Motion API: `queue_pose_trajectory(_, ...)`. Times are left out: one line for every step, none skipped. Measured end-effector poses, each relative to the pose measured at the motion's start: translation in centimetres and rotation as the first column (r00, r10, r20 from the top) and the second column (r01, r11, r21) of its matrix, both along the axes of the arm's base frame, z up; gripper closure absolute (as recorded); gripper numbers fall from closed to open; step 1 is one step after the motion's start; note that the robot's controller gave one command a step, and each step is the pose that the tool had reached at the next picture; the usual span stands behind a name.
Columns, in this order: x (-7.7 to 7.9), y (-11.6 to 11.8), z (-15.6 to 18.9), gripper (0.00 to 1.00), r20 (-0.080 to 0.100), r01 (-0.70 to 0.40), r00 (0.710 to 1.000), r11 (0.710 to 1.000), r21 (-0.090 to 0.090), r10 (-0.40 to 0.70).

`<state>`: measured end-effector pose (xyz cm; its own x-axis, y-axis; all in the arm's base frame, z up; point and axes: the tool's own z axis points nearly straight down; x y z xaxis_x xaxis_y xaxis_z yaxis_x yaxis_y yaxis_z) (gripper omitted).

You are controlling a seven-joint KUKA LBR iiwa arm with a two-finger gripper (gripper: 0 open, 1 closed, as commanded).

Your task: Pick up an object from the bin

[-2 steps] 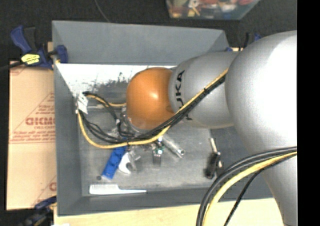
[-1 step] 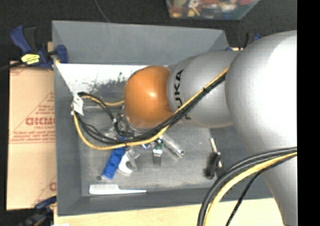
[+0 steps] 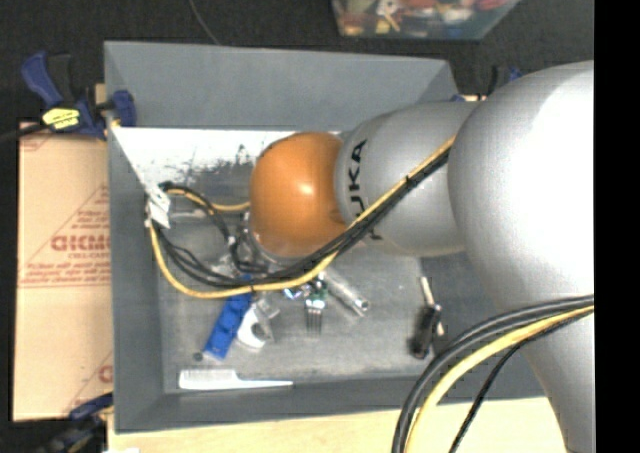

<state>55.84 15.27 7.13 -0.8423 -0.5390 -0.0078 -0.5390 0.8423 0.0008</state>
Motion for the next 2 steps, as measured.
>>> queue_pose_trajectory(0.12,0.13,0.17,0.00,0.005,-0.028,1.000,1.000,0.001,0.028)
queue_pose_trajectory(0.30,0.16,0.36,1.00,0.008,-0.004,1.000,1.000,0.006,0.004)
